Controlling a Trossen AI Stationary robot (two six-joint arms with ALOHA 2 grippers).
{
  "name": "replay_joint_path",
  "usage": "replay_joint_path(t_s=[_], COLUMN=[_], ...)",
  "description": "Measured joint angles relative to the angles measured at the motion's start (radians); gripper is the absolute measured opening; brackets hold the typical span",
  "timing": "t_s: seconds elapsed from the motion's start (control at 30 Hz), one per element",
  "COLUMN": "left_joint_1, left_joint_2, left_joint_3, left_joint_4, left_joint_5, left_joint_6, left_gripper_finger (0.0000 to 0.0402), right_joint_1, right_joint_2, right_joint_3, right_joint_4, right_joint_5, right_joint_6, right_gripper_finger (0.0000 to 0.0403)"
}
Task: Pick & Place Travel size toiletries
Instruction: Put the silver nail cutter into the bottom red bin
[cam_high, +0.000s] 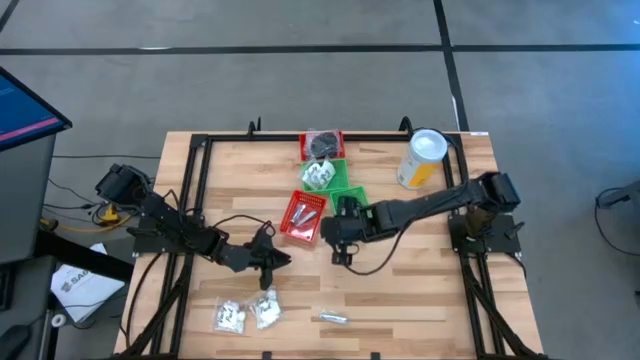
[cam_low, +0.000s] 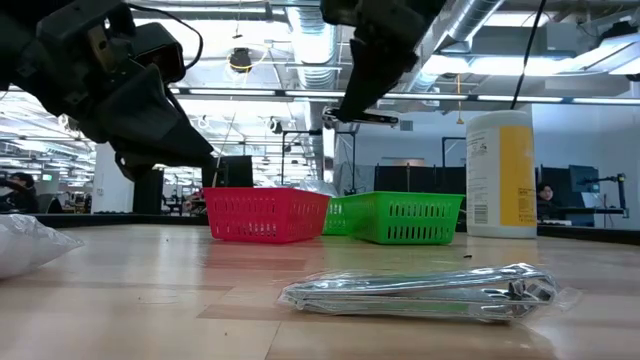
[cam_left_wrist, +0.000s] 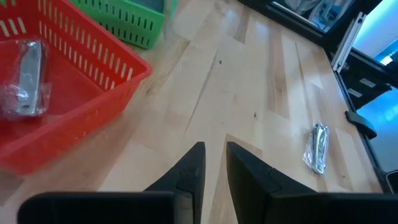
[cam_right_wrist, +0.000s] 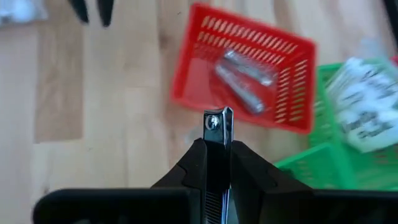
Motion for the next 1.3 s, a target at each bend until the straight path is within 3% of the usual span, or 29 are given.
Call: replay_joint_path(t_s=[0.27,0.4,0.83,1.3], left_joint_1=[0.02,0.06,0.091,0.091], left_joint_2=[0.0,0.0,0.0,0.0], left_joint_3=[0.0,0.0,0.0,0.0], left_joint_4=[-0.005,-0.011,-0.015,-0.031], left_joint_5=[-0.089,-0.094,-0.093,-0.089], left_joint_6=[0.131,0.155,0.213,0.207], left_gripper_finger=[0.0058,0.0058,0.0058,0.0058], right_joint_1=[-0.056,-0.087,-0.133,-0.199], right_joint_2=[-0.005,-0.006,0.068,0.14], right_joint_3=[0.05,0.043,0.037,0.032], right_joint_4=[0.019,0.082,0.252,0.23], right_joint_5=[-0.005,-0.084,-0.185,-0.216], right_joint_6=[-0.083,-0.107,-0.105,-0.078], right_gripper_finger=[0.0036,0.0036,0.0036,0.0036])
